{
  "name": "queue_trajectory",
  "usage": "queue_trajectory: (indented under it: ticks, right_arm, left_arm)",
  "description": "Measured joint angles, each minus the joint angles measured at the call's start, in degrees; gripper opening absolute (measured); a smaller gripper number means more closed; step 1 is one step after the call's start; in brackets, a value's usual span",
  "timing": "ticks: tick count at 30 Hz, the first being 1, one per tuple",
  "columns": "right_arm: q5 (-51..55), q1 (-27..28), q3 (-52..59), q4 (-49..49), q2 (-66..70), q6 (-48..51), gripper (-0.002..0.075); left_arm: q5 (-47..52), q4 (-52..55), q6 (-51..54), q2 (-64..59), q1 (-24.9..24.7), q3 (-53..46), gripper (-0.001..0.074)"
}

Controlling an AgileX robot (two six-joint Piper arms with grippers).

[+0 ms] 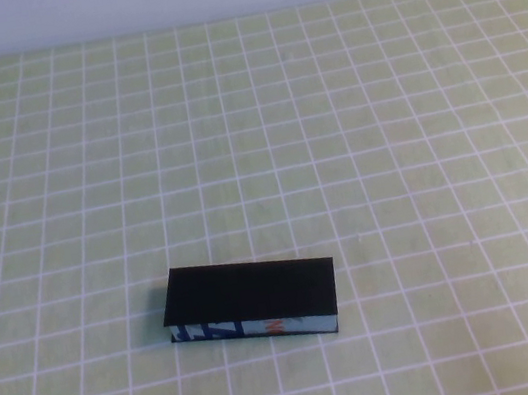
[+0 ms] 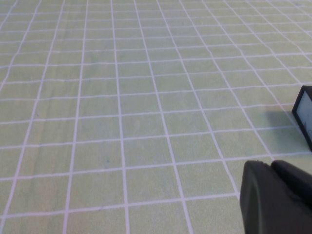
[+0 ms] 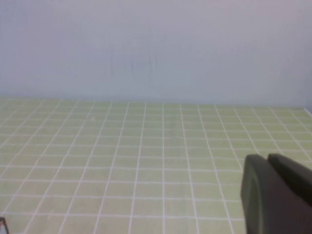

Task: Return glasses to glasses case

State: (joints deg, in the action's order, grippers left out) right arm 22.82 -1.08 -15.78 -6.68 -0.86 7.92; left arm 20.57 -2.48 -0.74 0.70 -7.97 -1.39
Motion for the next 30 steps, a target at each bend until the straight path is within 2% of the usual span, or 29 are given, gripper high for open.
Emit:
queue_trajectory:
  ticks: [16, 30]
  right_arm:
    - [-0.40, 0.00, 16.74, -0.60, 0.00, 0.00, -0.0018]
    - [-1.92, 0.00, 17.25, -1.87, 0.00, 0.00, -0.0018]
  left_arm:
    - [0.00, 0.00, 0.00, 0.00, 0.00, 0.00, -0.0004]
    - [0.00, 0.00, 0.00, 0.00, 0.00, 0.00, -0.0004]
